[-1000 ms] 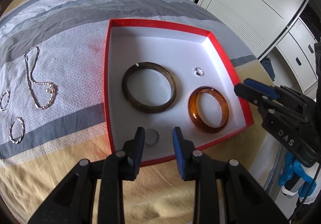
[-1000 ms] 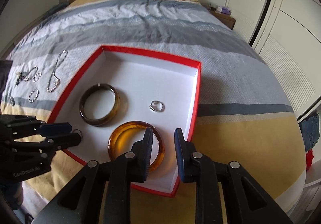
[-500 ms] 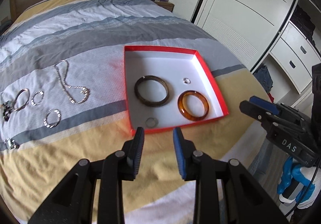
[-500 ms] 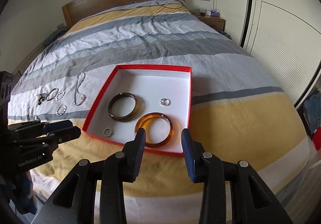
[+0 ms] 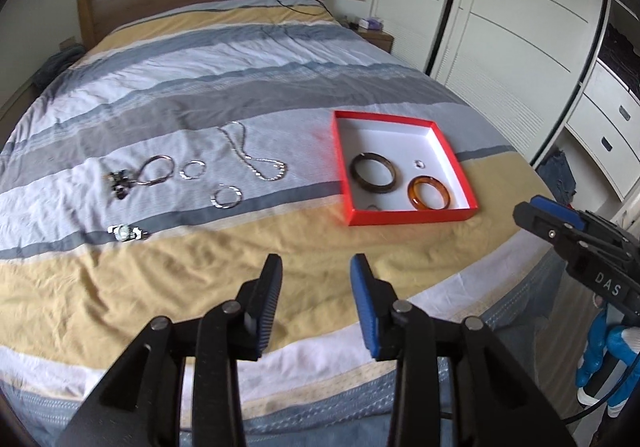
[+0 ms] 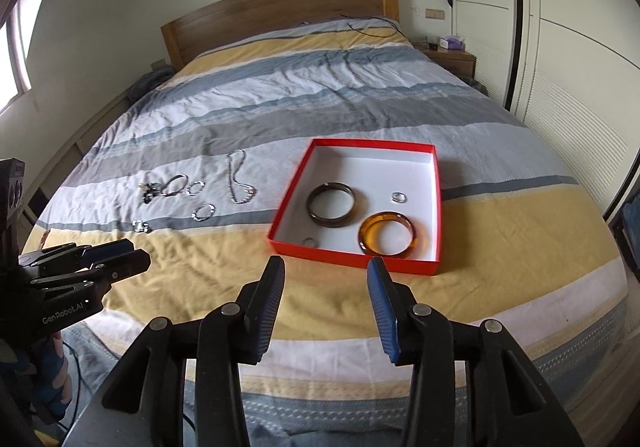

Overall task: Organize jewelry
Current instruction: 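Withdraw both open tools from the red box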

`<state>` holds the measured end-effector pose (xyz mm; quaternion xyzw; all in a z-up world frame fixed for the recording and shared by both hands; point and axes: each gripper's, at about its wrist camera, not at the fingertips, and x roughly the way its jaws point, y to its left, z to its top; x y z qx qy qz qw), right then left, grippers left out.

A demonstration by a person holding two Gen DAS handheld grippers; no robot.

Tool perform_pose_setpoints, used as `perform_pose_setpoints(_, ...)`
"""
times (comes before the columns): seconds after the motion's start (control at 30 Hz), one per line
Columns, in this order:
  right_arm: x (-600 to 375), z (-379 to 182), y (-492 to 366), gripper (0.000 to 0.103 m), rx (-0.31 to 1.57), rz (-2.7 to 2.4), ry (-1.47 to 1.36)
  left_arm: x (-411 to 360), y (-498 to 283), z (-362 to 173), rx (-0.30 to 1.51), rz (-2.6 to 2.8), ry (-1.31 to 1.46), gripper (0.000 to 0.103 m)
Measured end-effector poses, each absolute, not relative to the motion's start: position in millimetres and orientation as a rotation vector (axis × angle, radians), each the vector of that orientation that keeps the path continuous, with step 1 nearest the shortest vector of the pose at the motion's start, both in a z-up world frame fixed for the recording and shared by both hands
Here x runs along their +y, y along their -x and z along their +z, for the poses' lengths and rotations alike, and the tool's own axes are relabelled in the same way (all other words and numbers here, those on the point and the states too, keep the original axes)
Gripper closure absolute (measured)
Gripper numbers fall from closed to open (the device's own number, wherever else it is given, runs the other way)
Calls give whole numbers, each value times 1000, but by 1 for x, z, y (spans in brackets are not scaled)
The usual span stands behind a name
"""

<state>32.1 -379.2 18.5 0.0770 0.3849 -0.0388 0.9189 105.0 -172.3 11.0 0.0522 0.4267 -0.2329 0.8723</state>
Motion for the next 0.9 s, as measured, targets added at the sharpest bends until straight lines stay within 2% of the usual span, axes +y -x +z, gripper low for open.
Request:
perform_pose_setpoints(0.3,-338,58,5,57,722,-39,-144,-127,-58,57,773,-455,-62,68)
perform_pose_setpoints(0.43,-321,74,21,54,696,-33,-135,-109,-38,75,713,-448,-19,57)
perform_pose_setpoints(0.53,-314,84,31,50,669,-33,-133,-96,-26,83,683,-434,-9,56)
perform_pose_setpoints(0.9,-292,84,35,48,642,-11,-153,-32,-10,72,677,-262,8,55)
